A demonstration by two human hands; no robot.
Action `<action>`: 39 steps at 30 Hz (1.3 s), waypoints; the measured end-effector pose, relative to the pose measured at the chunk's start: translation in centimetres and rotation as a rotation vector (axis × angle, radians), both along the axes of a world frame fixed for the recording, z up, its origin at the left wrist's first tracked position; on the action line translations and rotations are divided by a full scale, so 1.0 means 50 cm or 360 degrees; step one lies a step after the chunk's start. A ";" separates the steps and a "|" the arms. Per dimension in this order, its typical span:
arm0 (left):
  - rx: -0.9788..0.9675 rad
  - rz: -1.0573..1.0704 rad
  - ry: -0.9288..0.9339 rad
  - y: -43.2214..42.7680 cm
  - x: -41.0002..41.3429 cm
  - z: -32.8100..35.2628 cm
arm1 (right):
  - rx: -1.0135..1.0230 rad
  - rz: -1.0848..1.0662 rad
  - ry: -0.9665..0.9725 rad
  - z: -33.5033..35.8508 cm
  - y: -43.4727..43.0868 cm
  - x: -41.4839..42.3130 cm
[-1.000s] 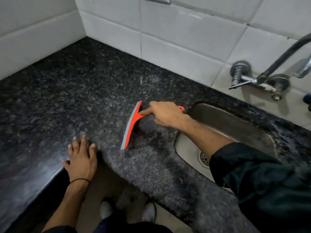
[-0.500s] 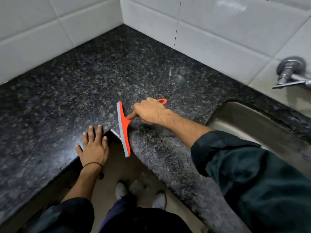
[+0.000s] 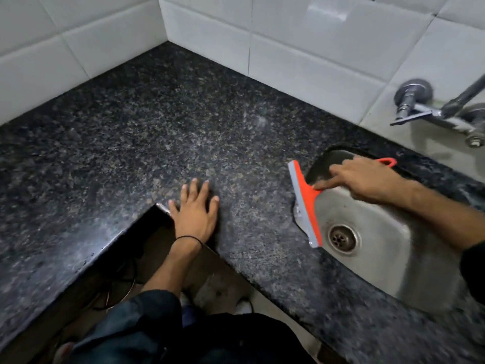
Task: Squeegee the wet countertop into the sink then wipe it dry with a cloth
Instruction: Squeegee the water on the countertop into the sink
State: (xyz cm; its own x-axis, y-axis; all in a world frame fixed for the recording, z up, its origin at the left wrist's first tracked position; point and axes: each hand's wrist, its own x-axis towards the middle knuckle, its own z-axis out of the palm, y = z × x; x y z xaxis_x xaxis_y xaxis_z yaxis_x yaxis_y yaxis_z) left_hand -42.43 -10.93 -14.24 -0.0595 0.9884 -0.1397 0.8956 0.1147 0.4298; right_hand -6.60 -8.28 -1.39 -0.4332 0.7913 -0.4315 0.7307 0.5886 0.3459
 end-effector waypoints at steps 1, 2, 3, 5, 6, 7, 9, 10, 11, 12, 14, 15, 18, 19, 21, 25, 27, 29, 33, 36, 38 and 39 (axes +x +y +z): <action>-0.0005 -0.0086 -0.0003 0.001 0.025 0.000 | 0.0007 -0.0019 -0.0072 0.019 -0.005 0.021; -0.0020 -0.0164 -0.0006 0.001 0.046 0.000 | 0.0004 -0.0034 -0.0139 0.036 -0.007 0.034; -0.0050 -0.0238 -0.0007 0.000 0.066 -0.001 | -0.0004 -0.0064 -0.0176 0.049 -0.008 0.046; -0.0160 -0.0340 0.0023 -0.003 0.097 -0.005 | 0.0012 -0.0114 -0.0168 0.065 -0.006 0.059; -0.0225 -0.0363 0.0060 -0.005 0.108 -0.008 | 0.0035 -0.0129 -0.0135 0.065 -0.001 0.064; -0.0276 -0.0368 0.0098 -0.006 0.114 -0.010 | 0.0067 -0.0135 -0.0072 0.064 0.008 0.062; -0.0333 -0.0359 0.0134 -0.003 0.121 -0.010 | 0.0136 -0.0148 0.0059 0.054 0.037 0.047; -0.0348 -0.0354 0.0139 0.000 0.120 -0.009 | 0.0167 -0.0153 0.0110 0.046 0.055 0.032; -0.0363 -0.0355 0.0147 0.004 0.120 -0.007 | 0.0194 -0.0160 0.0157 0.036 0.075 0.013; -0.0377 -0.0359 0.0157 0.008 0.118 -0.005 | 0.0217 -0.0155 0.0214 0.024 0.095 -0.007; -0.0392 -0.0358 0.0184 0.016 0.118 -0.001 | 0.0257 -0.0140 0.0315 0.000 0.134 -0.050; -0.0393 -0.0354 0.0197 0.019 0.118 0.000 | 0.0268 -0.0139 0.0344 -0.011 0.151 -0.069; -0.0417 -0.0348 0.0207 0.029 0.120 0.005 | 0.0222 -0.0197 0.0384 -0.036 0.178 -0.098; -0.0430 -0.0346 0.0205 0.032 0.120 0.007 | 0.0211 -0.0224 0.0403 -0.040 0.178 -0.094; -0.0451 -0.0344 0.0202 0.034 0.121 0.011 | 0.0196 -0.0274 0.0442 -0.048 0.164 -0.061; -0.0440 -0.0338 0.0209 0.028 0.125 0.019 | 0.0169 -0.0407 0.0402 -0.058 0.086 0.069; -0.0393 -0.0312 0.0269 0.025 0.132 0.024 | 0.0181 -0.0573 0.0346 -0.054 0.041 0.130; -0.0337 -0.0276 0.0271 0.027 0.145 0.030 | 0.0165 -0.0780 0.0220 -0.059 -0.009 0.190; -0.0323 -0.0346 0.0183 0.051 0.187 0.041 | 0.0154 -0.0852 0.0176 -0.080 -0.090 0.257; -0.0368 -0.0433 0.0238 0.079 0.221 0.047 | 0.0283 -0.0915 0.0328 -0.073 -0.083 0.243; -0.0449 -0.0454 0.0275 0.095 0.233 0.046 | 0.0387 -0.0967 0.0469 -0.063 -0.053 0.204; -0.0506 -0.0446 0.0257 0.102 0.233 0.043 | 0.0427 -0.0977 0.0539 -0.060 -0.030 0.182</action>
